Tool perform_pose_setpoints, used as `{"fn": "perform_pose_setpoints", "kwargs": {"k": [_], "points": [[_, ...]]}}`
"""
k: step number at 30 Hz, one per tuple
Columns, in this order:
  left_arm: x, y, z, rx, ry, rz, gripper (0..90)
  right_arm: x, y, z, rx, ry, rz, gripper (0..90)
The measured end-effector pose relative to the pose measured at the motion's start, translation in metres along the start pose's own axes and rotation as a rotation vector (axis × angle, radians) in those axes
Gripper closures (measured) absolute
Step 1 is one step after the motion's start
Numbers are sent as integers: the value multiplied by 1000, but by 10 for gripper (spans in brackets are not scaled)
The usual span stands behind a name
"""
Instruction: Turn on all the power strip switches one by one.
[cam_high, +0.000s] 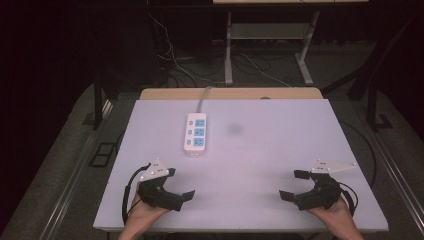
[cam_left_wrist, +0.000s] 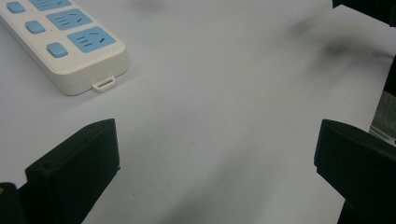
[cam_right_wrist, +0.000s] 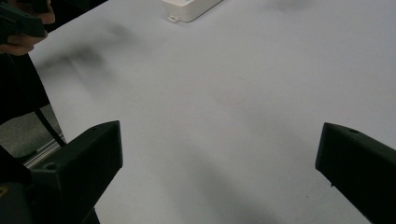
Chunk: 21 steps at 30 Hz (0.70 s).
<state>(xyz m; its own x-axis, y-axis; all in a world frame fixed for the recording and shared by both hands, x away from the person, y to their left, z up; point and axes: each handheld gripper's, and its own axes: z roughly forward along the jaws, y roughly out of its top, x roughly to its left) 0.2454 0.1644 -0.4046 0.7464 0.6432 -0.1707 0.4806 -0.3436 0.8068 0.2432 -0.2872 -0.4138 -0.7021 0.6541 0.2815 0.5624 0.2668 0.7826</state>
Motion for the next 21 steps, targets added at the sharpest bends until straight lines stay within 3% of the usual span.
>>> {"fn": "perform_pose_setpoints", "kwargs": {"k": [8,16,21], "points": [[0,10,2,36,-26,8,0,-2,-1,-1,-2,-7,11,6],[4,26,0,65,-23,40,0,-5,0,-1,-4,-12,12,6],[9,36,1,78,-40,33,0,-5,0,2,4,-9,10,6]]}}
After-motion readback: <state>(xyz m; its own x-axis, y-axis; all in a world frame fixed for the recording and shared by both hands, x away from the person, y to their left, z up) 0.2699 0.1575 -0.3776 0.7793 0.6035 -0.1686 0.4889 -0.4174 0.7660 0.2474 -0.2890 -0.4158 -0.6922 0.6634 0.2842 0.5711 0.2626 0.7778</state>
